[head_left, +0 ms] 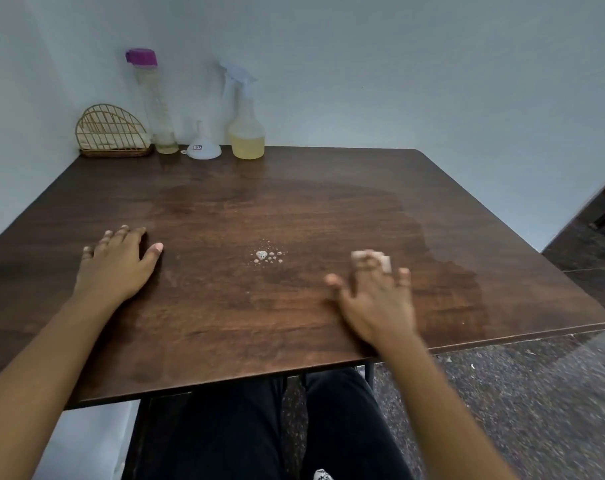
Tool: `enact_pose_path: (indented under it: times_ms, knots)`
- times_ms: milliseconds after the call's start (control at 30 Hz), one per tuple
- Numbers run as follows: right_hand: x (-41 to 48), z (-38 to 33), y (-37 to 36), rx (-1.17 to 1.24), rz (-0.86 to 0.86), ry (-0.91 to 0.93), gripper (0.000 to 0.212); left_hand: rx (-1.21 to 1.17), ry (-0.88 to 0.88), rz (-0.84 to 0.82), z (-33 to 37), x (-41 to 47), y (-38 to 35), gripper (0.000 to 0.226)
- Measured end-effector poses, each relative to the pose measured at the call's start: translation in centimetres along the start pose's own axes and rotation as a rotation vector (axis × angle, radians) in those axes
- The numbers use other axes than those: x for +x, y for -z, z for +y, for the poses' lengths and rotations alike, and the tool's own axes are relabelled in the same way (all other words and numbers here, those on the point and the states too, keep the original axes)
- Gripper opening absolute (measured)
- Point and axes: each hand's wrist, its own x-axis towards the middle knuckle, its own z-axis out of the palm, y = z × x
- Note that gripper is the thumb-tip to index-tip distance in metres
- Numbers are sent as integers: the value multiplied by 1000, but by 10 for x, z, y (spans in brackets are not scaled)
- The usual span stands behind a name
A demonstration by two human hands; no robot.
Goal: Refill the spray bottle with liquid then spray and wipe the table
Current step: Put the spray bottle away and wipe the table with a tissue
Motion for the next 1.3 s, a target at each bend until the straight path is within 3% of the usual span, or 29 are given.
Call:
enact_pose_path:
  times_ms: [67, 133, 267, 400, 467, 533, 667, 767, 867, 933, 1033, 1133, 1200, 1300]
  knots:
    - [-13, -46, -9, 35, -49, 191, 105, 2, 2, 1, 0, 0, 0, 59]
    - [-17, -52, -9, 27, -103, 255, 98, 2, 5, -4, 0, 0, 1, 59]
    - [5, 43, 6, -32, -37, 60, 92, -3, 10, -5, 1, 2, 1, 59]
    - [7, 106, 26, -66, -99, -169, 97, -6, 8, -30, 5, 7, 0, 61]
    - [11, 86, 20, -70, -45, -173, 101, -6, 10, -50, 10, 12, -1, 63]
    - [18, 36, 7, -23, -7, -53, 98, -14, 12, -64, 13, 16, -1, 65]
    - [33, -33, -8, 20, -112, 202, 88, -8, 16, -75, 13, 20, -3, 66]
    - [64, 25, 1, 22, -68, 60, 73, -6, 9, -62, 13, 20, -4, 66]
    - [80, 84, 17, -33, -81, -196, 80, -5, 12, -60, 13, 21, -4, 65]
    - [90, 78, 14, -49, -60, -247, 85, -12, 10, -53, 12, 22, -5, 64]
    - [107, 10, -4, -15, -3, -43, 83, -43, 9, -43, 11, 26, -5, 60]
    - [107, -51, -16, 6, -101, 182, 84, -64, -13, -41, 10, 34, -3, 55]
    - [115, -41, -14, 16, -119, 188, 80, -73, -30, -43, 9, 42, -2, 54]
    - [134, 24, -3, -11, -41, 18, 76, -74, -43, -60, 8, 55, -1, 54]
